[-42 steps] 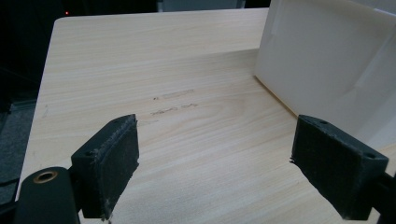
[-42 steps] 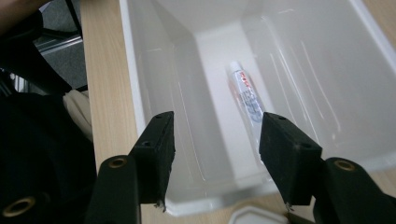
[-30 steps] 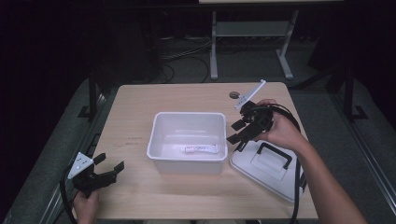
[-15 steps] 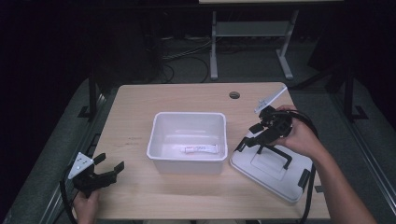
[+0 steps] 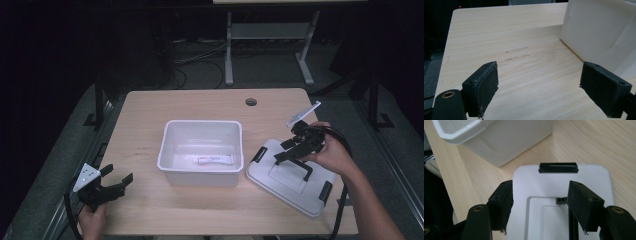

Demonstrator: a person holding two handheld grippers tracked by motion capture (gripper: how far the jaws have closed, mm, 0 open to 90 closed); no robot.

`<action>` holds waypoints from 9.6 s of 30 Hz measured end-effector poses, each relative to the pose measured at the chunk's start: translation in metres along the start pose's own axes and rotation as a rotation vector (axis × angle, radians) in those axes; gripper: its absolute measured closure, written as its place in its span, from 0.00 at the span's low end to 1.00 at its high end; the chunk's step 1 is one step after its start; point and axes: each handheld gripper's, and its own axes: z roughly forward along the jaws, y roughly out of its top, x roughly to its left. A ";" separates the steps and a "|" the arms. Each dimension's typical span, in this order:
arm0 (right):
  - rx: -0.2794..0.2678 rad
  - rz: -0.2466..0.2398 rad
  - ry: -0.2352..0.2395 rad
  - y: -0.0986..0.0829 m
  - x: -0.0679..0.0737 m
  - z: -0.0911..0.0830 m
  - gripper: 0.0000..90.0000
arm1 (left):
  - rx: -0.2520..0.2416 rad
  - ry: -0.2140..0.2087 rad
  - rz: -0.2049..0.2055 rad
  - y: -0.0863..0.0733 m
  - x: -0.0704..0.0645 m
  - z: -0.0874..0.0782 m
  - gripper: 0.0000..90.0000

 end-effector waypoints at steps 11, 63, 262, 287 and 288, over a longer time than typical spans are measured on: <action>0.019 0.050 -0.016 -0.022 -0.017 0.002 0.43 | 0.001 0.001 0.001 0.000 0.000 0.000 0.16; 0.088 0.093 0.008 -0.056 -0.038 0.022 0.94 | 0.006 0.000 0.002 -0.001 0.000 0.000 0.16; 0.145 -0.471 0.240 0.229 0.093 0.059 0.94 | 0.001 0.010 0.006 -0.001 0.003 -0.003 0.16; 0.158 -0.470 0.269 0.230 0.083 0.075 0.94 | -0.005 0.016 0.005 -0.001 0.003 -0.004 0.16; 0.159 -0.467 0.272 0.230 0.083 0.076 0.94 | -0.004 0.015 0.005 -0.001 0.003 -0.004 0.16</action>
